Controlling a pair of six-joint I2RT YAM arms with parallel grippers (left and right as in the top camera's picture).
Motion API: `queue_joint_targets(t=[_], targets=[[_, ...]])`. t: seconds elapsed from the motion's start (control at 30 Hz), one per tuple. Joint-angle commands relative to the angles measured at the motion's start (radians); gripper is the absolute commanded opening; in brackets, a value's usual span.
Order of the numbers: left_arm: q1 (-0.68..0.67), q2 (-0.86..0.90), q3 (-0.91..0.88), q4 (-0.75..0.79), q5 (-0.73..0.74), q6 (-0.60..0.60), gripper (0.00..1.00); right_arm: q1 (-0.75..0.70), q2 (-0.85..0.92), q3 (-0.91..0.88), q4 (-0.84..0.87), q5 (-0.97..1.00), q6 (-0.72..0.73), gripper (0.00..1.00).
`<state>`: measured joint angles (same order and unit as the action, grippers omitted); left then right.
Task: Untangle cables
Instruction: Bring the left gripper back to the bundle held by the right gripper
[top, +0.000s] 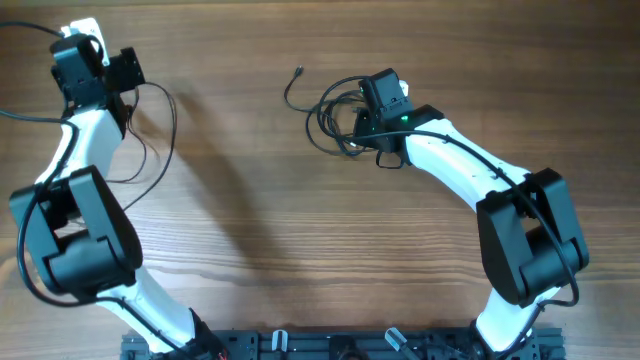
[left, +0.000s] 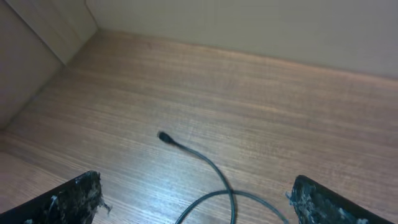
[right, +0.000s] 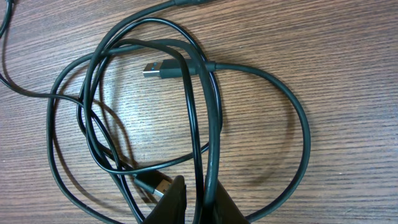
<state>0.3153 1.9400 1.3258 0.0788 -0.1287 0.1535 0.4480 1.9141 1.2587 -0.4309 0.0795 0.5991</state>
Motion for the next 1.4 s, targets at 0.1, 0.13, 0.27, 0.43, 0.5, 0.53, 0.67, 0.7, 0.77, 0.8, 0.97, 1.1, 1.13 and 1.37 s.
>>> queue_joint_targets(t=[0.1, 0.13, 0.27, 0.43, 0.5, 0.53, 0.67, 0.7, 0.77, 0.8, 0.97, 1.1, 1.13, 1.37], targets=[[-0.044, -0.232, 0.002, -0.298, 0.053, -0.279, 0.99, -0.031, 0.027, -0.004, 0.011, -0.116, 0.1, 0.04], [-0.056, -0.243, 0.002, -0.37, 0.122, -0.327, 0.98, -0.054, 0.027, -0.004, 0.019, -0.175, 0.1, 0.04], [-0.108, -0.236, 0.002, -0.553, 0.472, -0.348, 0.55, -0.122, 0.027, -0.004, 0.018, -0.386, 0.024, 0.04], [-0.199, -0.205, 0.002, -0.713, 0.656, -0.349, 0.3, -0.164, 0.027, -0.004, -0.005, -0.705, -0.102, 0.04], [-0.251, -0.186, -0.001, -0.747, 0.656, -0.348, 0.37, -0.156, 0.027, -0.004, -0.027, -0.709, -0.102, 0.05], [-0.277, -0.175, -0.005, -0.747, 0.656, -0.348, 0.43, -0.15, 0.027, -0.004, -0.035, -0.709, -0.102, 0.05], [-0.35, -0.138, -0.006, -0.733, 0.655, -0.349, 0.44, -0.135, 0.027, -0.004, -0.062, -0.528, -0.101, 0.56], [-0.365, -0.127, -0.006, -0.723, 0.655, -0.349, 0.44, -0.135, 0.027, -0.004, -0.068, -0.464, -0.1, 0.61], [-0.401, -0.101, -0.006, -0.7, 0.655, -0.349, 0.5, -0.135, 0.027, -0.004, -0.082, -0.367, -0.097, 0.66], [-0.416, -0.088, -0.006, -0.691, 0.655, -0.349, 0.51, -0.135, 0.027, -0.004, -0.083, -0.356, -0.098, 0.66], [-0.496, 0.003, -0.006, -0.637, 0.652, -0.408, 0.55, -0.134, 0.031, -0.004, -0.08, -0.357, 0.003, 0.53], [-0.559, 0.032, -0.006, -0.592, 0.652, -0.409, 0.61, -0.122, 0.06, -0.004, -0.072, -0.357, 0.033, 0.41], [-0.572, 0.032, -0.006, -0.584, 0.652, -0.41, 0.58, -0.118, 0.071, -0.004, -0.071, -0.357, 0.034, 0.41], [-0.682, 0.041, -0.006, -0.56, 0.422, -0.515, 0.36, -0.081, 0.13, -0.004, -0.041, -0.357, 0.032, 0.25]])
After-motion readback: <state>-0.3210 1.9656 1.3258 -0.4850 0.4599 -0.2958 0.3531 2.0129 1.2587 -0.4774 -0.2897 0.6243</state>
